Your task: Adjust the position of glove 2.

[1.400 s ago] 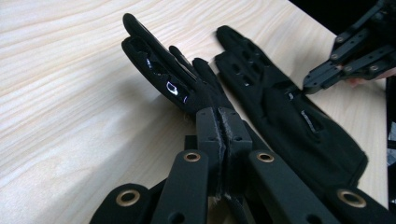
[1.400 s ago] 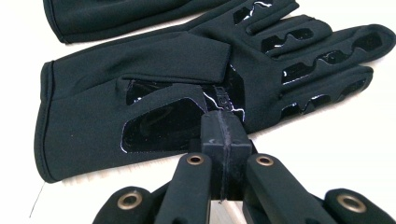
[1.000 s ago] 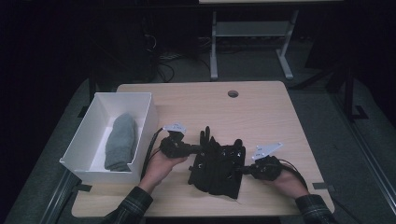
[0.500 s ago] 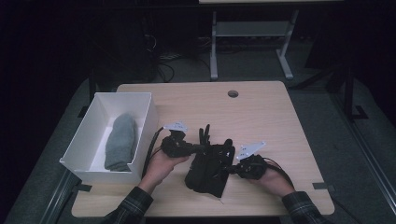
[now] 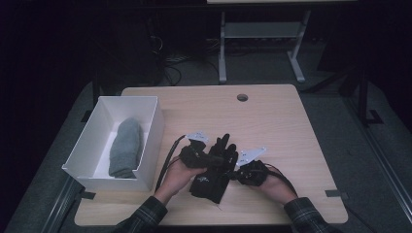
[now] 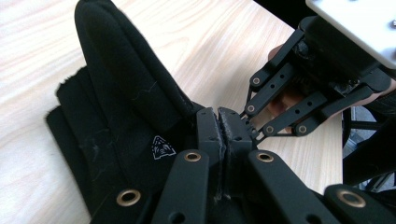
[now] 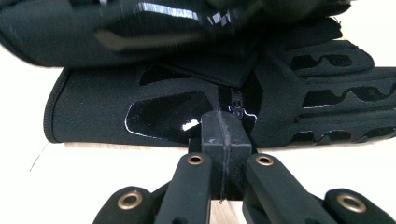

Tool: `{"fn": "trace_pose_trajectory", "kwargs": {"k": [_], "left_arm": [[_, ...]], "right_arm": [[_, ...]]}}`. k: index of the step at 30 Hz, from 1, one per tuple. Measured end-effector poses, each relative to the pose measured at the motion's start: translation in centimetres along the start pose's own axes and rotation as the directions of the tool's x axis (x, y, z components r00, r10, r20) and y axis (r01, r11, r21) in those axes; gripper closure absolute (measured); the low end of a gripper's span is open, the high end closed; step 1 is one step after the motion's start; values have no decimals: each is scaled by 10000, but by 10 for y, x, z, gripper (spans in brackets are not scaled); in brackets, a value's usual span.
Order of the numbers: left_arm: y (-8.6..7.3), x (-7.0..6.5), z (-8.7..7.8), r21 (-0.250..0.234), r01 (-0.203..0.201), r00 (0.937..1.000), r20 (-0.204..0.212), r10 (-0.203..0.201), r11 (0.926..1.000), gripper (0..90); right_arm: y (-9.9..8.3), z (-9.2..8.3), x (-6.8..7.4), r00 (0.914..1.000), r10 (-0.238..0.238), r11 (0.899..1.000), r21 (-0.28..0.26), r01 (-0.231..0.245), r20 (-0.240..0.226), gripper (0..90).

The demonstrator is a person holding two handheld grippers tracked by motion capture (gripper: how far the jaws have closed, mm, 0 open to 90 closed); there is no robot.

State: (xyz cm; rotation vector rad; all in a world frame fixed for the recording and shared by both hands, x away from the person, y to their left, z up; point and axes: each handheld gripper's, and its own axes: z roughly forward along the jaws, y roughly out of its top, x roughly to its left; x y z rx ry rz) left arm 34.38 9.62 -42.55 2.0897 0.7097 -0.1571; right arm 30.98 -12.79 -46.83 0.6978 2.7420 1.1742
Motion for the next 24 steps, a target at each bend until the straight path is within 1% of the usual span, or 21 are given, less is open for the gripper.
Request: {"fn": "trace_pose_trajectory", "kwargs": {"k": [1,3,4,6,7,8,9,10,12,13,14,15,16,17,18,21,22,23,24], "left_arm": [[0,0,5,90,5,10000,-43,-5,10000,884],[-1,-1,7,158,81,9999,-94,-80,9998,883],[-2,0,11,231,89,9999,-96,-87,9997,881],[-3,0,12,248,51,9999,-162,-47,9997,869],[-5,1,13,185,140,9998,-135,-137,9997,852],[-5,1,13,175,155,9998,-145,-152,9997,816],[-5,0,13,91,76,9997,-252,-73,9999,756],[-5,-1,12,65,69,9997,-251,-67,10000,725],[-5,-3,10,25,50,9996,-269,-49,10000,724],[-6,-3,10,79,-31,9997,-259,33,10000,751],[-6,-4,10,120,10,9999,-165,-8,9999,782],[-7,-5,11,188,-18,9999,-126,20,9998,795],[-7,-5,11,188,-18,9999,-126,20,9998,825],[-8,-8,14,310,-75,9999,-76,77,9995,825],[-8,-9,17,370,-127,9999,-1,127,9992,856],[-10,-17,26,591,-288,9995,112,282,9978,877],[-11,-21,32,819,-392,9992,116,384,9959,878],[-11,-21,32,819,-392,9992,116,384,9959,878],[-12,-23,36,1063,-463,9989,53,460,9933,878]], "right_arm": [[1,1,1,10000,6,10000,29,-6,-2,900],[1,2,1,10000,-16,10000,-10,16,-16,900],[2,2,0,9997,-234,9997,72,233,62,900],[2,2,1,9998,-214,9997,75,213,62,900],[1,1,1,10000,-36,10000,11,36,-15,900],[1,0,1,10000,-8,10000,11,8,5,899],[0,-1,-1,9999,-94,10000,-8,94,73,867],[0,-4,-1,9999,63,10000,-69,-62,94,840],[-3,-11,-7,9995,141,9996,-232,-134,297,780],[-5,-15,-10,9987,241,9991,-366,-225,458,749],[-7,-19,-14,9973,336,9985,-443,-307,653,732],[-10,-24,-19,9956,413,9979,-537,-369,842,697],[-10,-24,-19,9956,413,9979,-537,-369,842,697],[-12,-28,-23,9931,591,9967,-622,-529,1014,656],[-16,-35,-29,9872,902,9937,-776,-804,1315,612],[-23,-43,-41,9737,1242,9883,-1110,-1043,1911,526],[-26,-46,-45,9670,1359,9865,-1190,-1121,2155,490],[-26,-46,-45,9670,1359,9865,-1190,-1121,2155,490],[-29,-46,-50,9568,1490,9851,-1212,-1217,2498,449]]}}
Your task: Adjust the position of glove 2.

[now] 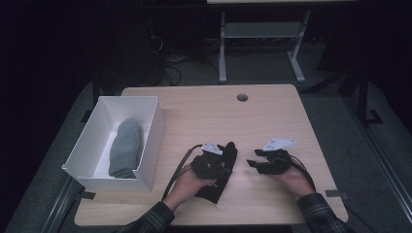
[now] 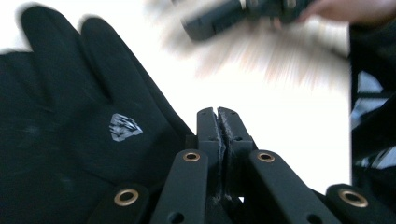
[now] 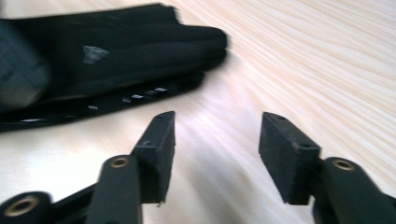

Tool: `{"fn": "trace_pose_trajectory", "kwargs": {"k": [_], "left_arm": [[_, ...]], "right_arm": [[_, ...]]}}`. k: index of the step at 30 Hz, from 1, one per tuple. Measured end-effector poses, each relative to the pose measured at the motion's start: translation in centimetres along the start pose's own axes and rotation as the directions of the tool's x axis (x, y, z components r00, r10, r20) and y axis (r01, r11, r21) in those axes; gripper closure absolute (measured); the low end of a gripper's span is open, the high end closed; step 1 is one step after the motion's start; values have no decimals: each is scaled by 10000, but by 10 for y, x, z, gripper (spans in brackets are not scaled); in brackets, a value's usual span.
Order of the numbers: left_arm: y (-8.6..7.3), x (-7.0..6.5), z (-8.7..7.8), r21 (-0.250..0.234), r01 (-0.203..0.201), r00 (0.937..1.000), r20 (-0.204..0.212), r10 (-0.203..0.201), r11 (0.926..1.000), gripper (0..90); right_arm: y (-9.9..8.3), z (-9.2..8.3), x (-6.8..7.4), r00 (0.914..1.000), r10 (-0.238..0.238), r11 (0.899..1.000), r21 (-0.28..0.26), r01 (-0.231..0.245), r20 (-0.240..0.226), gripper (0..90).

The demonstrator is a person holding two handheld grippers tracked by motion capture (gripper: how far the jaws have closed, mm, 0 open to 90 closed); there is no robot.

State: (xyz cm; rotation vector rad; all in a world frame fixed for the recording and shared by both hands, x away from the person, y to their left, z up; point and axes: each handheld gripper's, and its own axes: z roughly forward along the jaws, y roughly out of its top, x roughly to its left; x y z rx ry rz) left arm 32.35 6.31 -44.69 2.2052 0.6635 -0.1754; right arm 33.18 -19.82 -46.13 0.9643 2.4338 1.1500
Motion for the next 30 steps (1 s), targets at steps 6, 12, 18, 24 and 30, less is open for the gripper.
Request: {"fn": "trace_pose_trajectory", "kwargs": {"k": [6,12,18,24,30], "left_arm": [[-6,-3,9,969,-361,9980,-474,408,9946,896],[-14,-3,-5,1435,-652,9912,-1047,807,9875,896],[-24,-1,-21,1785,-805,9840,-1425,1067,9806,896],[-33,4,-38,2092,-839,9752,-1838,1235,9743,896],[-31,3,-46,1673,-936,9718,-1987,1266,9814,829]], "right_arm": [[-7,3,-11,9979,260,9995,165,-270,593,398],[-12,3,-19,9946,395,9990,167,-413,961,366],[-16,4,-23,9925,385,9990,193,-411,1162,355],[-19,5,-25,9914,417,9986,257,-452,1242,343],[-20,6,-29,9920,812,9962,221,-837,970,324]]}}
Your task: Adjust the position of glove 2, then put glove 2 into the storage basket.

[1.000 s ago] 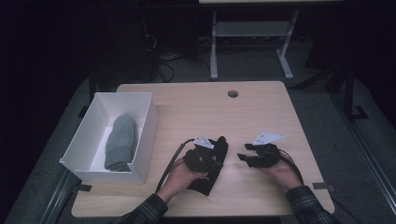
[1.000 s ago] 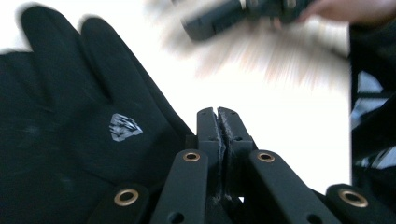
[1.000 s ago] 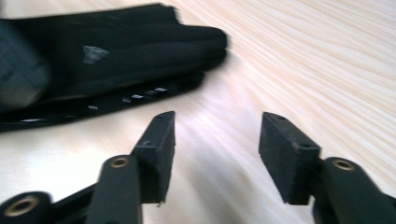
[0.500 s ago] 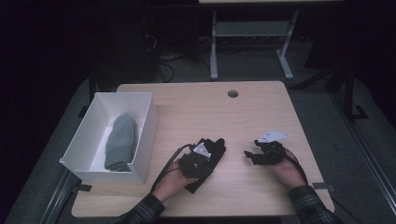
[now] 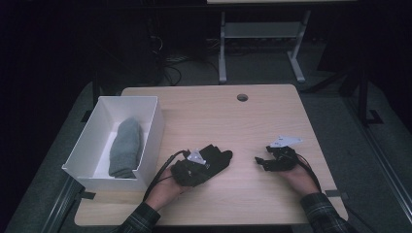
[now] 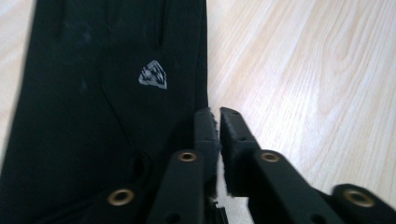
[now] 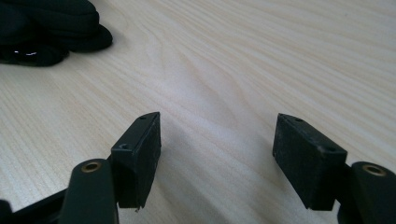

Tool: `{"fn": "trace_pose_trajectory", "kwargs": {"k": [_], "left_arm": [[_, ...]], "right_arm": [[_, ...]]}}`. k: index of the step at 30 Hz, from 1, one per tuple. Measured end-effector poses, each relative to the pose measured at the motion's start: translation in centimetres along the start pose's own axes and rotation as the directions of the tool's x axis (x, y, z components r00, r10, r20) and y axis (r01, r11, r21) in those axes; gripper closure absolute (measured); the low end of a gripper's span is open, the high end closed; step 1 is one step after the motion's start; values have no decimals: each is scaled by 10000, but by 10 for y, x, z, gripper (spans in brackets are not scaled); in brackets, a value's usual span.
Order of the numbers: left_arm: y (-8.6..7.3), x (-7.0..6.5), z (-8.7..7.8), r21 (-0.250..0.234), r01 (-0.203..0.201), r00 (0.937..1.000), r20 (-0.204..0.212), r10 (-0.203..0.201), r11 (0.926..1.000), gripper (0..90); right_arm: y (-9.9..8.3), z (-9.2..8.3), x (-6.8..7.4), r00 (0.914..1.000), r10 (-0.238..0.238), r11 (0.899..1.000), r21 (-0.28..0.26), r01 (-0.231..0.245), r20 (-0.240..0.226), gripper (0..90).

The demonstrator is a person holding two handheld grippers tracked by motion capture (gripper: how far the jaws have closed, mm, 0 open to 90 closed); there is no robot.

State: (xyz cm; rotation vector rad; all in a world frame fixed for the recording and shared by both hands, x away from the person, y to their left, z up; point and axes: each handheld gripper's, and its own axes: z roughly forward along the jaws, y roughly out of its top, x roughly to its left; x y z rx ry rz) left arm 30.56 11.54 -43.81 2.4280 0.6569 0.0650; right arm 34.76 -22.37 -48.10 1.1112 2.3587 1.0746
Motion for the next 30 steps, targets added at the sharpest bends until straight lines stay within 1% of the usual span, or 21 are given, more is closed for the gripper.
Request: {"fn": "trace_pose_trajectory", "kwargs": {"k": [1,2,3,4,5,7,8,9,10,11,12,13,15,16,18,19,21,23,25,28,30], "left_arm": [[0,0,0,0,0,10000,0,0,10000,804],[2,2,-4,-199,-45,10000,-29,45,9998,775],[2,2,-4,-199,-45,10000,-29,45,9998,742],[3,2,-5,-334,-15,10000,-48,13,9994,742],[6,5,-7,-406,-50,10000,-52,48,9992,656],[8,8,-7,-477,-98,9999,-99,93,9988,573],[8,10,-5,-571,18,10000,-60,-21,9984,526],[10,12,-5,-484,-64,10000,-6,64,9988,481],[11,14,-4,-616,-51,10000,-80,46,9981,443],[11,14,-4,-616,-51,10000,-80,46,9981,407],[12,16,-4,-707,-102,9999,-100,95,9974,407],[15,19,-5,-822,-254,9992,-322,228,9963,345],[17,23,-4,-923,-273,9986,-466,231,9954,295],[17,23,-4,-923,-273,9986,-466,231,9954,275],[16,26,0,-826,-364,9973,-663,310,9959,241],[15,28,3,-682,-487,9946,-954,421,9965,218],[15,29,4,-656,-487,9938,-1028,418,9967,194],[13,32,5,-659,-356,9934,-1114,281,9972,166],[10,36,6,-595,-175,9926,-1209,102,9981,164],[8,38,7,-595,-172,9908,-1347,91,9981,164],[6,39,10,-463,-226,9902,-1387,160,9987,164]], "right_arm": [[0,0,0,10000,0,10000,0,0,0,324],[0,0,-1,9999,141,9999,59,-141,-34,311],[0,0,-1,9999,141,9999,59,-141,-34,311],[0,0,-1,9999,130,9999,61,-130,-30,310],[0,0,-1,9999,121,9999,66,-121,-25,310],[0,0,-1,9999,118,9999,67,-117,-23,309],[0,0,-1,9999,117,9999,66,-117,-20,308],[0,0,-1,9999,125,9999,66,-125,-13,307],[0,0,-1,9999,133,9999,68,-132,-9,306],[0,0,-1,9999,136,9999,72,-136,-5,305],[0,0,-1,9999,136,9999,72,-136,-5,305],[0,0,-1,9999,139,9999,73,-139,0,304],[0,0,-1,9999,141,9999,72,-141,3,304],[0,0,-1,9999,141,9999,72,-141,3,304],[0,1,-1,9999,137,9999,69,-137,7,304],[0,1,-1,9999,139,9999,72,-139,5,303],[0,1,-1,9999,139,9999,72,-139,2,303],[0,1,-1,9999,140,9999,72,-140,3,303],[0,1,-1,9999,143,9999,74,-143,2,303],[0,1,-1,9999,142,9999,72,-142,6,302],[0,1,-1,9999,139,9999,72,-139,8,302]]}}
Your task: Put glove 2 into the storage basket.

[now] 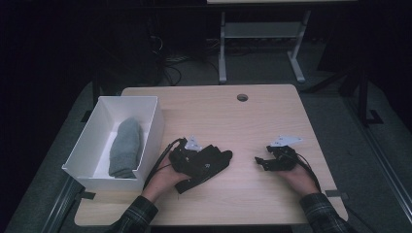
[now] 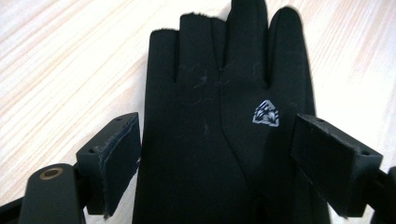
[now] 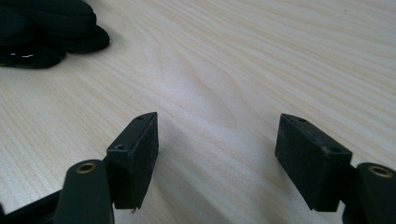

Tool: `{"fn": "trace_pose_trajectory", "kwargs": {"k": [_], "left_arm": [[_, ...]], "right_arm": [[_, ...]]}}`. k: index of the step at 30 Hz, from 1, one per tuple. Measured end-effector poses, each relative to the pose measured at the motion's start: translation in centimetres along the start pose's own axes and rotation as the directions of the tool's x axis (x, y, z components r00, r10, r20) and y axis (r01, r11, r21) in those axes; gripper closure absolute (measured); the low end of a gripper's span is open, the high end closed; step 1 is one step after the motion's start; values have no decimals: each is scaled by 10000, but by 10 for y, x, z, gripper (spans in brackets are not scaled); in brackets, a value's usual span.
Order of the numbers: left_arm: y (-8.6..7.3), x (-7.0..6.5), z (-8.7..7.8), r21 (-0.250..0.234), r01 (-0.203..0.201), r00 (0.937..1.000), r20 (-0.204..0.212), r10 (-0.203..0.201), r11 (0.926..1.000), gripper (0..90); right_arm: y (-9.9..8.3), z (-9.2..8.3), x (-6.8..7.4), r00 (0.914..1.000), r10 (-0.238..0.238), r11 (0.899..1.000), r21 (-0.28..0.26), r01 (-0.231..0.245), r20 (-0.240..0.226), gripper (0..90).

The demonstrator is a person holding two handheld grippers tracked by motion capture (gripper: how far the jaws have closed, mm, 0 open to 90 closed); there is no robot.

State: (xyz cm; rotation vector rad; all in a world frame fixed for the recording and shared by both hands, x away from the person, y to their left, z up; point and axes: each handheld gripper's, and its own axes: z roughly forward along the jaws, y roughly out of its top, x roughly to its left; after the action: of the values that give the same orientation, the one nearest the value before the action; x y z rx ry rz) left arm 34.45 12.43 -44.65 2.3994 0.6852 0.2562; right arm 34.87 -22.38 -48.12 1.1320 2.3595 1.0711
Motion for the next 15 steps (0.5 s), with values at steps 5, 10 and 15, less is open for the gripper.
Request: {"fn": "trace_pose_trajectory", "kwargs": {"k": [5,10,15], "left_arm": [[-3,0,5,281,-125,9999,69,123,9995,166],[-6,1,8,375,-132,9998,181,125,9992,191],[-7,1,8,372,-23,9996,295,12,9993,222]], "right_arm": [[0,0,0,10000,3,10000,1,-3,5,301],[0,0,0,10000,-6,10000,5,6,-4,300],[0,0,0,10000,-7,10000,4,7,-13,300]]}}
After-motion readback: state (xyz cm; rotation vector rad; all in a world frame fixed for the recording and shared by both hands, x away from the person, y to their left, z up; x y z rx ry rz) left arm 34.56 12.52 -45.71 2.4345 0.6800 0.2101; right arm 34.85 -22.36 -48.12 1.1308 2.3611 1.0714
